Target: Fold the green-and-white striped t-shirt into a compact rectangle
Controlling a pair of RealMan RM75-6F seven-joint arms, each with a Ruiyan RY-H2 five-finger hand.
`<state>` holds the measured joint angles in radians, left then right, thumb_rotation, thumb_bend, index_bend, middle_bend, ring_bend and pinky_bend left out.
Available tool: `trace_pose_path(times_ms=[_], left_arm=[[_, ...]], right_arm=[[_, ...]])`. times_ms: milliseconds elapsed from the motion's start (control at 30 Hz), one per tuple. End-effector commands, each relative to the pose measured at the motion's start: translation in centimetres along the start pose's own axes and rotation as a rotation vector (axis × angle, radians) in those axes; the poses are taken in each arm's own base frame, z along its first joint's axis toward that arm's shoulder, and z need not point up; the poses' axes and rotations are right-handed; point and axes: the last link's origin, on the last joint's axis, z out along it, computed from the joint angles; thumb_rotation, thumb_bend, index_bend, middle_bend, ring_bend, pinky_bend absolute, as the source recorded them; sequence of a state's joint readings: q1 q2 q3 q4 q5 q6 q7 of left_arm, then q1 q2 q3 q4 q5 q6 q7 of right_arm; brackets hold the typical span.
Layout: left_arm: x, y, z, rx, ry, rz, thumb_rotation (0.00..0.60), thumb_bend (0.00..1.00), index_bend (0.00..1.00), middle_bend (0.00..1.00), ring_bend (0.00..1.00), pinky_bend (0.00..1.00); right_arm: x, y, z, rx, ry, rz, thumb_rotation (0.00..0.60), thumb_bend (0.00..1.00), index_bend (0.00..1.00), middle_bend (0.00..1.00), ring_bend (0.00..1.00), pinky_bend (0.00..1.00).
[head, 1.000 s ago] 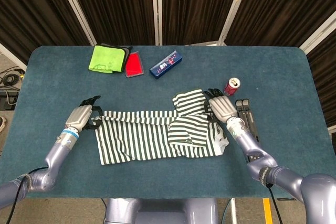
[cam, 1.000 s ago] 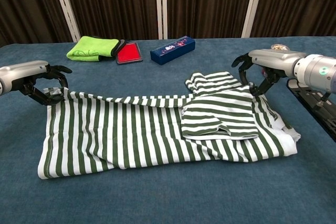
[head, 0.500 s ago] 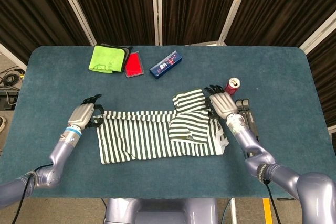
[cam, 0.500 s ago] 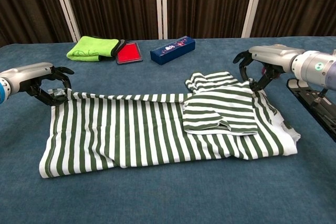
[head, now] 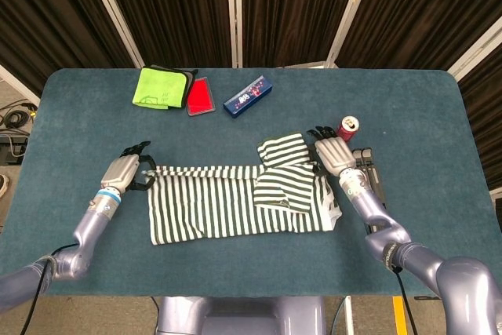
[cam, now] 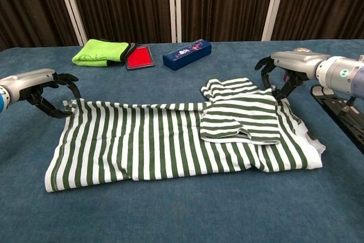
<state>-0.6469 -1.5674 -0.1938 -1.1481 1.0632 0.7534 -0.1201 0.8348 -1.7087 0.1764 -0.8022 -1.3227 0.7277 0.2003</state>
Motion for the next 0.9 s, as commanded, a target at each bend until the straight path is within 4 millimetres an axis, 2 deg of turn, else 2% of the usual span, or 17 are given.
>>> trace_pose_path(times_ms=[33,267,367,567,667,767,900], left_arm=[[0.5,-0.3,-0.2,-0.004,0.025,0.005,0.6,0.19,0.0,0.0,0.0,0.0],[2.3,-0.6,-1.0,-0.036,0.107,0.003,0.6,0.18,0.0,0.0,0.0,0.0],[3.6,-0.9,-2.0,-0.053,0.154,0.035,0.6,0.18,0.0,0.0,0.0,0.0],[5.8,-2.6,-5.7,0.003,0.277,0.157,0.6,0.17,0.0,0.0,0.0,0.0],[6.2,-3.2,-8.2,0.041,0.324,0.155,0.6,0.13,0.0,0.0,0.0,0.0],[7.1,-4.0,-10.8,0.087,0.385,0.153,0.6,0.12,0.0,0.0,0.0,0.0],[7.8,-4.6,-13.3,0.135,0.423,0.148,0.6,0.13,0.0,0.0,0.0,0.0]], right_arm=[[-0.1,0.0,0.1,0.0,-0.001,-0.002,0.6,0.47,0.79,0.12,0.0,0.0],[-0.4,0.0,0.2,-0.005,-0.002,-0.004,0.6,0.47,0.79,0.12,0.0,0.0],[-0.5,0.0,0.3,-0.006,0.0,-0.002,0.6,0.47,0.79,0.12,0.0,0.0],[-0.3,-0.3,0.5,-0.004,0.021,-0.006,0.6,0.47,0.79,0.13,0.0,0.0],[-0.2,-0.4,0.7,-0.007,0.021,-0.02,0.6,0.47,0.79,0.13,0.0,0.0],[-0.1,-0.5,0.9,-0.012,0.024,-0.024,0.6,0.47,0.79,0.12,0.0,0.0],[-0.1,-0.7,1.1,-0.02,0.026,-0.029,0.6,0.47,0.79,0.12,0.0,0.0]])
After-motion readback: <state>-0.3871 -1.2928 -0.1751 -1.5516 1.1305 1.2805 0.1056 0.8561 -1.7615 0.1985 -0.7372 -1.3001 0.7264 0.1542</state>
